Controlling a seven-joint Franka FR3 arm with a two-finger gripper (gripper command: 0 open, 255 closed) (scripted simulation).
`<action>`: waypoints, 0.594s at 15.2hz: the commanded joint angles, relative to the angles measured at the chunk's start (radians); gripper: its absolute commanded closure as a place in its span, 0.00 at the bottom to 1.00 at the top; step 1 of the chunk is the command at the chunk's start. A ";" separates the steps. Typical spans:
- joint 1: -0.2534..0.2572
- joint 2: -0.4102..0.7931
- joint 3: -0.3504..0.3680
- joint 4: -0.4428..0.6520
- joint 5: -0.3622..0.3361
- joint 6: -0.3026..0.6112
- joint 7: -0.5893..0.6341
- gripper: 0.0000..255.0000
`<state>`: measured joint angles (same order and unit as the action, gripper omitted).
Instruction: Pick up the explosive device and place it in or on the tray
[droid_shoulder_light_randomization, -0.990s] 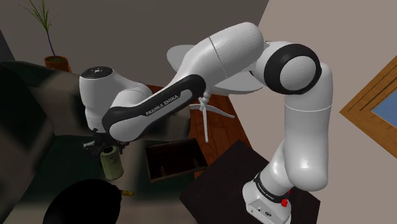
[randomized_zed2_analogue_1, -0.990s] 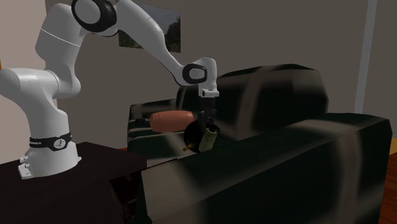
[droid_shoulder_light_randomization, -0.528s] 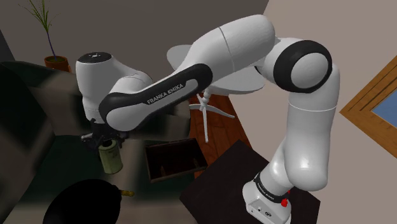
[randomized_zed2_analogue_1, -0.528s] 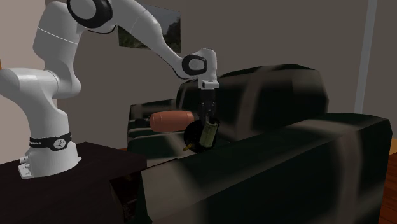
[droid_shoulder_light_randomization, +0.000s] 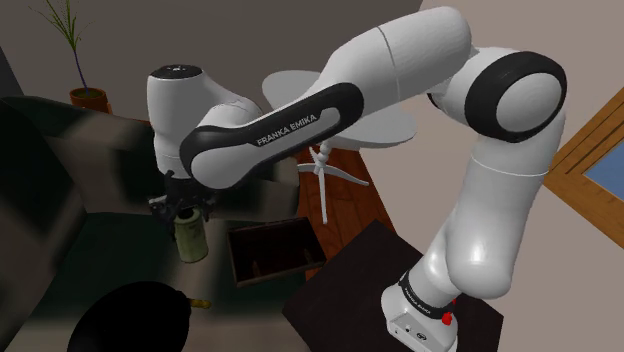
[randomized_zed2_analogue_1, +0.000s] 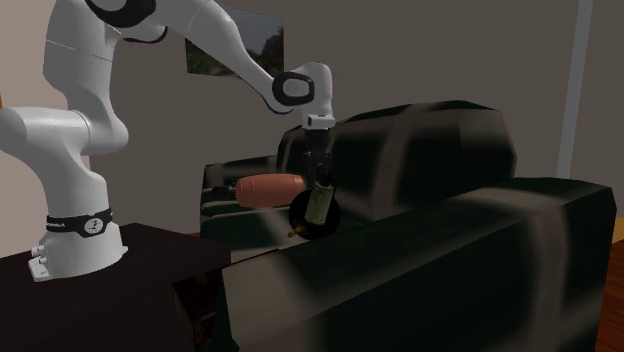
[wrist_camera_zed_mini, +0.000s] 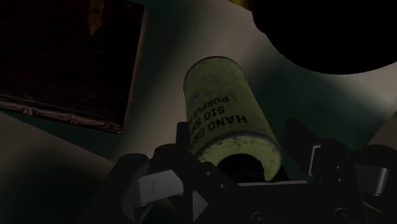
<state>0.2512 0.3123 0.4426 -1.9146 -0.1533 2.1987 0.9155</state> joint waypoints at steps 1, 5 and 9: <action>-0.037 -0.076 0.005 -0.093 0.035 0.025 -0.042 1.00; -0.095 -0.223 0.000 -0.252 0.115 0.055 -0.143 1.00; -0.133 -0.367 -0.026 -0.393 0.193 0.064 -0.256 1.00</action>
<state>0.1279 -0.0093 0.4237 -2.2682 0.0152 2.2642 0.6933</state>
